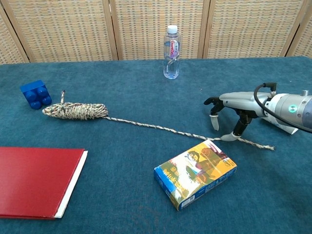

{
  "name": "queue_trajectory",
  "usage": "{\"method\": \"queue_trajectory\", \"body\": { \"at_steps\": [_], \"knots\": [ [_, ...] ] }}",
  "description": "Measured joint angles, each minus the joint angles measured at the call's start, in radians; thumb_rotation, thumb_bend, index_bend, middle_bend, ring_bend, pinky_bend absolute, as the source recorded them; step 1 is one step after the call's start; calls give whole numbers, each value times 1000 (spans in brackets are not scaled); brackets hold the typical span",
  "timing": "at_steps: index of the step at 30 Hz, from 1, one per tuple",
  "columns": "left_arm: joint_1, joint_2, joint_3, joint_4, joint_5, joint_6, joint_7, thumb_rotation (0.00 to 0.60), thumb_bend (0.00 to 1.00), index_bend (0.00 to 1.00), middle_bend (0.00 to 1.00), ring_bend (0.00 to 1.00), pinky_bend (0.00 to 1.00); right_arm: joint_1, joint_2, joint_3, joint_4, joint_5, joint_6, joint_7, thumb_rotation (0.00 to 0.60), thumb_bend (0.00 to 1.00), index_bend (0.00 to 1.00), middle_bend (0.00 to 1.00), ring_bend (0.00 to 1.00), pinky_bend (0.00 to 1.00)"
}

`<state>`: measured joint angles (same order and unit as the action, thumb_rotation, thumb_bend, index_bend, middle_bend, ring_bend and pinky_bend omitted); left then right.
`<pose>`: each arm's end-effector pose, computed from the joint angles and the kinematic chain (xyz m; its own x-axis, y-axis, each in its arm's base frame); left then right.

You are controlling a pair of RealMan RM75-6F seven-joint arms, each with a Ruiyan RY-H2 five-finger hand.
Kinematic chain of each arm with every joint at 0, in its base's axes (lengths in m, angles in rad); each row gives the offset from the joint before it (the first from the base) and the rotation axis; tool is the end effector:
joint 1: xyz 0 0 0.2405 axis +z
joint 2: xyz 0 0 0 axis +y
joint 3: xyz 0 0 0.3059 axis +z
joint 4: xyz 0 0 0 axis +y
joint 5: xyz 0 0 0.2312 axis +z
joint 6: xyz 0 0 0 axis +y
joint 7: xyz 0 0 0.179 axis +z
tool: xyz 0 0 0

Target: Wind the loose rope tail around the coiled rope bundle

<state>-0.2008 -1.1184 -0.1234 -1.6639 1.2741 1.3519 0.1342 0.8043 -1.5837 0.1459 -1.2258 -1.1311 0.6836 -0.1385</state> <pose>-0.3600 0.2769 0.1597 0.4274 0.0393 0.9032 0.8990 0.0875 -0.4292 -0.2199 -0.4438 -0.0791 0.4764 -0.4425 0.7598 -0.8707 -0.3571 0.3380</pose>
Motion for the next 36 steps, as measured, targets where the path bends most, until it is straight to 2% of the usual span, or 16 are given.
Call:
{"method": "queue_trajectory", "body": {
  "at_steps": [19, 31, 36],
  "knots": [
    [-4, 0, 2, 1, 0, -7, -1, 600, 0, 0, 0, 0, 0, 13, 6, -22, 12, 45, -45, -26, 600, 308, 514, 0, 0, 0],
    [-4, 2, 0, 2, 0, -5, -7, 600, 0, 0, 0, 0, 0, 21, -3, -29, 27, 37, -57, -15, 600, 391, 531, 0, 0, 0],
    [-4, 2, 0, 3, -1, -7, -6, 600, 0, 0, 0, 0, 0, 21, -8, -29, 33, 30, -52, -6, 600, 397, 547, 0, 0, 0]
  ]
}}
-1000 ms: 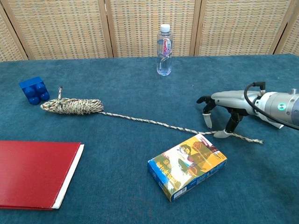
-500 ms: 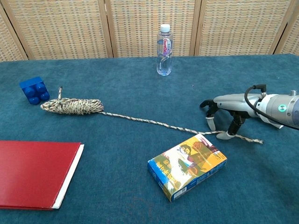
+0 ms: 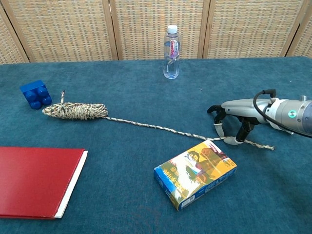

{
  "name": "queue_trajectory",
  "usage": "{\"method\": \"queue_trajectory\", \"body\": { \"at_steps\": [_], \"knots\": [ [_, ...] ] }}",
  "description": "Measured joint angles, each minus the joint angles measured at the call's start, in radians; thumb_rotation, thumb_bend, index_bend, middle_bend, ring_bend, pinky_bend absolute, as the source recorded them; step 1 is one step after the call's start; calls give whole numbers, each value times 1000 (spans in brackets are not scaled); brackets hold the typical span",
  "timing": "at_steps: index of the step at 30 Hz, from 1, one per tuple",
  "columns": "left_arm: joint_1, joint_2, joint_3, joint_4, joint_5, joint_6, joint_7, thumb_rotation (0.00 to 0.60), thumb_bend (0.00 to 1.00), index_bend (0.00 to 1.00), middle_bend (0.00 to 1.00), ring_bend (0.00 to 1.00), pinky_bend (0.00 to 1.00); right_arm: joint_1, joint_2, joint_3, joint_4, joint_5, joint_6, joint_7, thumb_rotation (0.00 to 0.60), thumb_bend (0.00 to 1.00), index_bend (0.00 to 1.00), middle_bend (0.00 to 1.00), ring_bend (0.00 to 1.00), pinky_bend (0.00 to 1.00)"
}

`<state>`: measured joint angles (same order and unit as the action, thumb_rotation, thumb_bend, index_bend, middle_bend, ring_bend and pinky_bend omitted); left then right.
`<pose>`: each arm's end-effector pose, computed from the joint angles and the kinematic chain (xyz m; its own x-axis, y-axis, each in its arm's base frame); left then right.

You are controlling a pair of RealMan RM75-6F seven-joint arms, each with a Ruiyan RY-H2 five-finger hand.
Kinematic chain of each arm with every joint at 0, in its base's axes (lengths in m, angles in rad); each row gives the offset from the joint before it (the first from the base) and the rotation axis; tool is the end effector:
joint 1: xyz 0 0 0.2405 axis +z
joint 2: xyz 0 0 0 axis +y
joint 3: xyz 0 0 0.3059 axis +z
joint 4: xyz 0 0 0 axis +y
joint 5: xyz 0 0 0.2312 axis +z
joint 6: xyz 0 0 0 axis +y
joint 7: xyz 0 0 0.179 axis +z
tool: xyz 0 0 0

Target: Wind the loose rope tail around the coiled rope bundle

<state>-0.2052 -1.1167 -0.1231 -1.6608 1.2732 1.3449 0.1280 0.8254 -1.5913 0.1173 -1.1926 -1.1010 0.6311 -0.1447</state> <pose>-0.3602 0.2785 0.1597 0.4254 0.0433 0.9040 0.9000 0.0845 -0.4276 -0.2300 -0.4443 -0.0877 0.5028 -0.4855 0.7152 -0.8609 -0.3555 0.3639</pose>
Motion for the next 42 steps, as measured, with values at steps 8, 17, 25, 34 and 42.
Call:
{"method": "queue_trajectory", "body": {
  "at_steps": [8, 17, 25, 34, 42],
  "knots": [
    [-1, 0, 0, 0, -2, -2, 1, 600, 0, 0, 0, 0, 0, -3, -14, -5, 20, -14, 2, 15, 600, 399, 588, 0, 0, 0],
    [-3, -2, 0, 3, -5, -6, 3, 600, 0, 0, 0, 0, 0, -6, -26, -8, 42, -27, -2, 36, 600, 444, 655, 0, 0, 0],
    [-8, -7, 1, 7, -9, -15, 12, 600, 0, 0, 0, 0, 0, -17, -13, 0, 33, -64, 19, 90, 600, 474, 673, 0, 0, 0],
    [-59, 15, 3, -2, -2, -93, 40, 600, 0, 0, 0, 0, 0, -56, 23, 6, 12, -159, 117, 194, 600, 490, 680, 0, 0, 0],
    [-156, -49, -2, 170, 113, -160, -32, 600, 0, 0, 0, 0, 90, -89, 66, -15, -14, -221, 165, 239, 600, 490, 680, 0, 0, 0]
  ]
}}
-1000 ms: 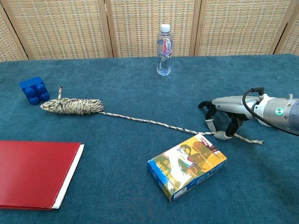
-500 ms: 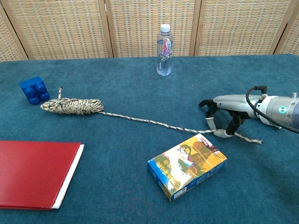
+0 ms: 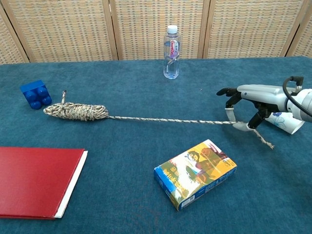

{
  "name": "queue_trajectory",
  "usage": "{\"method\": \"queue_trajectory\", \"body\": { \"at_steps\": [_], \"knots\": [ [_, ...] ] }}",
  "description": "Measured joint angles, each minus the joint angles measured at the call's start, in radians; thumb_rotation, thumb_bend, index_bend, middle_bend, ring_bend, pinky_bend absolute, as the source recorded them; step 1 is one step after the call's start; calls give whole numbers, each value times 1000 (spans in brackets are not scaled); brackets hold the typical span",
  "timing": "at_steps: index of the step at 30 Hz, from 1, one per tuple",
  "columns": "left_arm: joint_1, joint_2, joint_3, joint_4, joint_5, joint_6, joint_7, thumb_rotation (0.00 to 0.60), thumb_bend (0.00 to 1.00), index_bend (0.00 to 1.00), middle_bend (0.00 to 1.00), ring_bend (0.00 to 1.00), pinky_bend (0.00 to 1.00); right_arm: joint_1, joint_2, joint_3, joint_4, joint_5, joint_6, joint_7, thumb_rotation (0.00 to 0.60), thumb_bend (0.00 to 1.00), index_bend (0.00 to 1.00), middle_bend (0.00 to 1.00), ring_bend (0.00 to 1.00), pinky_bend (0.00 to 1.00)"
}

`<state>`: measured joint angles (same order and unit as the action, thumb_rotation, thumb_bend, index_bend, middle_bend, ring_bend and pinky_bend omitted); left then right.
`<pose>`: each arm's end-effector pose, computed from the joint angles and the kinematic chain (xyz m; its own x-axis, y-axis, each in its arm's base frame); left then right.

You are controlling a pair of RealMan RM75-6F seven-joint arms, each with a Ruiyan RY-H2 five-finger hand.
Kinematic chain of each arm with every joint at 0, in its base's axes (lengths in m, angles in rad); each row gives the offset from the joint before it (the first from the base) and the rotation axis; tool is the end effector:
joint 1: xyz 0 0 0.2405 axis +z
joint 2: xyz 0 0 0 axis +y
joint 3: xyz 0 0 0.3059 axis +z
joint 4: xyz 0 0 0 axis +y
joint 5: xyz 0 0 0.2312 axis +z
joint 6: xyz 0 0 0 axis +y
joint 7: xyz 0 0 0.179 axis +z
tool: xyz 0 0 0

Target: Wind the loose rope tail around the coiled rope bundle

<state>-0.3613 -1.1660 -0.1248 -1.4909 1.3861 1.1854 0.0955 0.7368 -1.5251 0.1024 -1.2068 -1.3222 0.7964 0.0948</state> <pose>-0.3398 0.3406 0.1318 0.5326 0.0854 0.8421 0.8432 -0.1399 -0.5191 -0.2474 -0.4354 -0.0455 0.4167 -0.3922 0.8201 -0.8910 -0.3553 0.2828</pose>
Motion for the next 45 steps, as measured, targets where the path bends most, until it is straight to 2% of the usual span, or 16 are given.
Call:
{"method": "queue_trajectory", "body": {
  "at_steps": [5, 11, 18, 22, 30, 38, 45],
  "knots": [
    [-99, -79, 14, 194, 114, -73, -153, 600, 0, 0, 0, 0, 127, -4, 1, -8, -4, -11, 2, -1, 600, 490, 680, 0, 0, 0],
    [-206, -185, 34, 357, 147, -216, -169, 600, 59, 34, 0, 0, 127, 1, -10, -3, 6, -8, -4, -2, 600, 490, 680, 0, 0, 0],
    [-295, -318, 49, 534, 169, -288, -188, 600, 120, 115, 14, 31, 127, 3, -7, 3, 8, 2, -14, -9, 600, 490, 680, 0, 0, 0],
    [-346, -405, 54, 639, 179, -310, -241, 600, 153, 165, 73, 83, 142, 2, -6, 3, 5, 4, -15, -12, 600, 490, 681, 0, 0, 0],
    [-424, -484, 71, 752, 188, -369, -311, 600, 155, 221, 128, 131, 172, -1, 3, 5, -5, 12, -17, -21, 600, 490, 682, 0, 0, 0],
    [-445, -528, 92, 822, 196, -358, -358, 600, 167, 379, 277, 274, 352, -2, 6, 9, -6, 20, -20, -25, 600, 491, 684, 0, 0, 0],
    [-451, -555, 110, 883, 197, -350, -379, 600, 190, 403, 285, 282, 364, -3, 7, 13, -7, 24, -20, -23, 600, 493, 685, 0, 0, 0]
  ]
}}
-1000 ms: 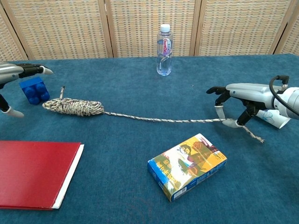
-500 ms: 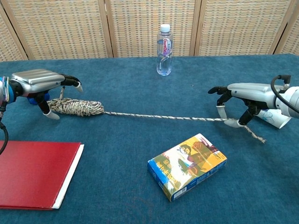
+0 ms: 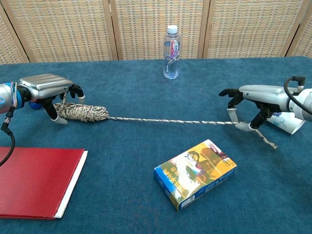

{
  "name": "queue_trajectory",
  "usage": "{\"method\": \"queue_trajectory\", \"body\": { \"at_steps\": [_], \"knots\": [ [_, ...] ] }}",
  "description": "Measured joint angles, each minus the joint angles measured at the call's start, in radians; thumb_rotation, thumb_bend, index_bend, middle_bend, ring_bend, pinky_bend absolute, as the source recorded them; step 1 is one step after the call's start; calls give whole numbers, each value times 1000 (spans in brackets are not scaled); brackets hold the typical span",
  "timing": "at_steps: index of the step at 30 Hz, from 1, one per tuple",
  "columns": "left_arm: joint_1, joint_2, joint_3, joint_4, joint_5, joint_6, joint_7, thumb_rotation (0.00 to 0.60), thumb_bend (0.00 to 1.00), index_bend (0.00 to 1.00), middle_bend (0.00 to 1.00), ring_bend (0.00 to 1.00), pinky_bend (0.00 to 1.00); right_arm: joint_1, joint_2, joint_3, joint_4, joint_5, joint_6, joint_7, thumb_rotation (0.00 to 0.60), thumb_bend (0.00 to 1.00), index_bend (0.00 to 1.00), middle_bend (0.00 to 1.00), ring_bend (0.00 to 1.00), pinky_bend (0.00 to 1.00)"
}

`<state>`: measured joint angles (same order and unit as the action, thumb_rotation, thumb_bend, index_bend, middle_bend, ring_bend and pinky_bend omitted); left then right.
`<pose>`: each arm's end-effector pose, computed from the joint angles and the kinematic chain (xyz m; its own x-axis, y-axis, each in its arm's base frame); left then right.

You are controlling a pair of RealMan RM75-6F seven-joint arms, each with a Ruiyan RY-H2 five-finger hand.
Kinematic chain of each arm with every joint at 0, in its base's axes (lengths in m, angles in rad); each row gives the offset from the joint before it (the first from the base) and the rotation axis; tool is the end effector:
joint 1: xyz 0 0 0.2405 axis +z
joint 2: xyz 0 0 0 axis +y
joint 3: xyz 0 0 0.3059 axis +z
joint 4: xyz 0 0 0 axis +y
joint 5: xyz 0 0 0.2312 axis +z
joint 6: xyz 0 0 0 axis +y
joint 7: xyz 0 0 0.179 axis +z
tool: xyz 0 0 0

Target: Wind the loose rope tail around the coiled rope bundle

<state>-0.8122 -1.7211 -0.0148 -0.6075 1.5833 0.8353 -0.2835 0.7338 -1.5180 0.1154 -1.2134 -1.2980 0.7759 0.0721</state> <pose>-0.2845 0.4975 -0.0460 0.6895 0.2003 0.6960 0.6931 -0.4615 -0.5538 -0.2502 -0.4374 -0.0430 0.4175 -0.3990 0.8164 -0.8948 -0.3372 0.2928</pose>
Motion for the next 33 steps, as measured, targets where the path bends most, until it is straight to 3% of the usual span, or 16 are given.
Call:
{"method": "queue_trajectory", "body": {
  "at_steps": [6, 12, 16, 19, 27, 33],
  "knots": [
    [2, -11, 12, 36, -7, -8, -29, 600, 195, 392, 274, 282, 363, 0, 2, 4, 0, 4, 0, 2, 600, 496, 686, 0, 0, 0],
    [1, -30, 19, 62, -13, -14, -70, 600, 263, 506, 395, 379, 471, -2, 5, 4, -5, 5, 0, 2, 600, 497, 686, 0, 0, 0],
    [-2, -41, 21, 78, -17, -14, -68, 600, 409, 642, 512, 483, 557, -4, 6, 5, -6, 5, 2, 5, 600, 497, 687, 0, 0, 0],
    [-1, -43, 16, 79, -21, 4, -59, 600, 512, 668, 533, 500, 575, -7, 10, 6, -12, 2, 8, 13, 600, 498, 687, 0, 0, 0],
    [-22, 0, -9, 8, -36, 21, -38, 600, 527, 684, 543, 502, 579, -22, 53, 2, -74, -41, 60, 24, 600, 497, 691, 0, 0, 0],
    [-63, 42, -75, -101, -90, 1, -33, 600, 526, 689, 544, 503, 579, -38, 131, -1, -194, -87, 119, 11, 600, 497, 694, 0, 0, 0]
  ]
}}
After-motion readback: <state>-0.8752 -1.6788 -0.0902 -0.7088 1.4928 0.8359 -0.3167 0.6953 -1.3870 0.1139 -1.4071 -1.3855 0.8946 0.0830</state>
